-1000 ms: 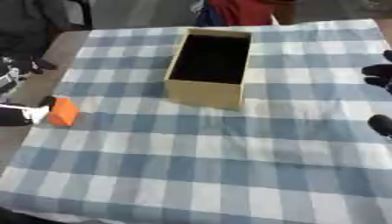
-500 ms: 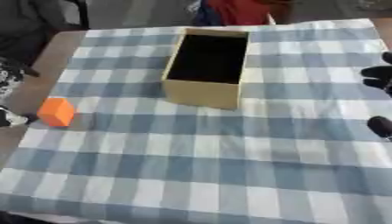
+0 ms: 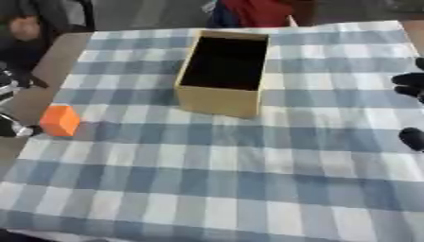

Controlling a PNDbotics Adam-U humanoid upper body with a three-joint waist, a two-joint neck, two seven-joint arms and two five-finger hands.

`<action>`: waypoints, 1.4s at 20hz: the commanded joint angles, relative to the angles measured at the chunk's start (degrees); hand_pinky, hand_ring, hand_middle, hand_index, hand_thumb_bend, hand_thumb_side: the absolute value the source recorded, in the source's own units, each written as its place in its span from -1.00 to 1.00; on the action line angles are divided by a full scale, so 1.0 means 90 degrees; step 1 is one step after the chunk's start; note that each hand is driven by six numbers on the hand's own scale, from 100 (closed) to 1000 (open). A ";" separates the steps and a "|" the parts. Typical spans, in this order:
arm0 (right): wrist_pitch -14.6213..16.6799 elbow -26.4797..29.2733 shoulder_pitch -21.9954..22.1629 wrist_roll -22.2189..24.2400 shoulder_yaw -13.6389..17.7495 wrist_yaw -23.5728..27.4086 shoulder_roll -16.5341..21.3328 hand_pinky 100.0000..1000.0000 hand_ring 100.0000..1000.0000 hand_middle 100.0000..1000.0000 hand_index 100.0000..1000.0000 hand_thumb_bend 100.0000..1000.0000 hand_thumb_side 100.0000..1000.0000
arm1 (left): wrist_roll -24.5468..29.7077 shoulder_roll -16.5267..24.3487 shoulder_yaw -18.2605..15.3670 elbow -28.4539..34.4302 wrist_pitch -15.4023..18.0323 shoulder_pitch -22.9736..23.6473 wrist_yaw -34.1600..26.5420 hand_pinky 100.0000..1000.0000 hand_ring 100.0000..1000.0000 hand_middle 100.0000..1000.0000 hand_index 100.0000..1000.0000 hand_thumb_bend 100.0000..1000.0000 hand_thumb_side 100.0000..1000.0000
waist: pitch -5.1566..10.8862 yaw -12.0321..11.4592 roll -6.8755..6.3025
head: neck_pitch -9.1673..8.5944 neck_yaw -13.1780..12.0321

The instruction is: Pick up objects on the table and place them in the box.

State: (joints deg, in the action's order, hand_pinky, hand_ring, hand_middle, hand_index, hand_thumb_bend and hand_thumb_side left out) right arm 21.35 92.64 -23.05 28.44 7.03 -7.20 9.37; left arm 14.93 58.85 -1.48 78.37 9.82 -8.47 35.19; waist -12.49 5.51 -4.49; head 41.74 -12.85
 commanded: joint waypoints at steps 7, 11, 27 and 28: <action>0.0016 0.0067 -0.0111 0.0030 -0.0009 0.0075 0.0055 0.70 0.72 0.51 1.00 0.23 -0.05 | 0.0126 -0.0170 0.0195 -0.0634 0.0171 -0.0518 0.0429 0.59 0.61 0.59 0.76 -0.12 -0.72 | 0.0048 0.0043 0.0024 | -0.0077 -0.0052; 0.0014 0.0072 -0.0118 0.0034 -0.0011 0.0082 0.0044 0.70 0.72 0.51 1.00 0.23 -0.05 | 0.0204 -0.0337 0.0257 -0.0896 0.0202 -0.0705 0.0590 0.59 0.58 0.55 0.74 -0.16 -0.72 | 0.0040 0.0062 0.0031 | -0.0104 -0.0050; 0.0007 0.0057 -0.0089 0.0044 -0.0022 0.0090 0.0054 0.70 0.72 0.51 1.00 0.22 -0.04 | 0.0207 -0.0058 0.0105 0.0865 0.0085 -0.1145 -0.0107 0.36 0.02 -0.13 0.25 -0.66 -0.84 | 0.0072 0.0042 0.0019 | -0.0103 -0.0020; 0.0007 0.0058 -0.0085 0.0055 -0.0034 0.0092 0.0049 0.71 0.72 0.51 1.00 0.22 -0.05 | 0.0250 -0.0024 0.0136 0.1015 0.0074 -0.1307 -0.0201 0.36 0.01 -0.14 0.24 -0.69 -0.85 | 0.0082 0.0045 0.0017 | -0.0106 -0.0028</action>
State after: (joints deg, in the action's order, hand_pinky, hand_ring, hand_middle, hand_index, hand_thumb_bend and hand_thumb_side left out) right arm 21.25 92.51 -23.17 28.70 6.88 -6.86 9.33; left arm 16.69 55.32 0.67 85.01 10.61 -19.43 34.55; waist -12.82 5.96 -4.31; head 41.09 -13.01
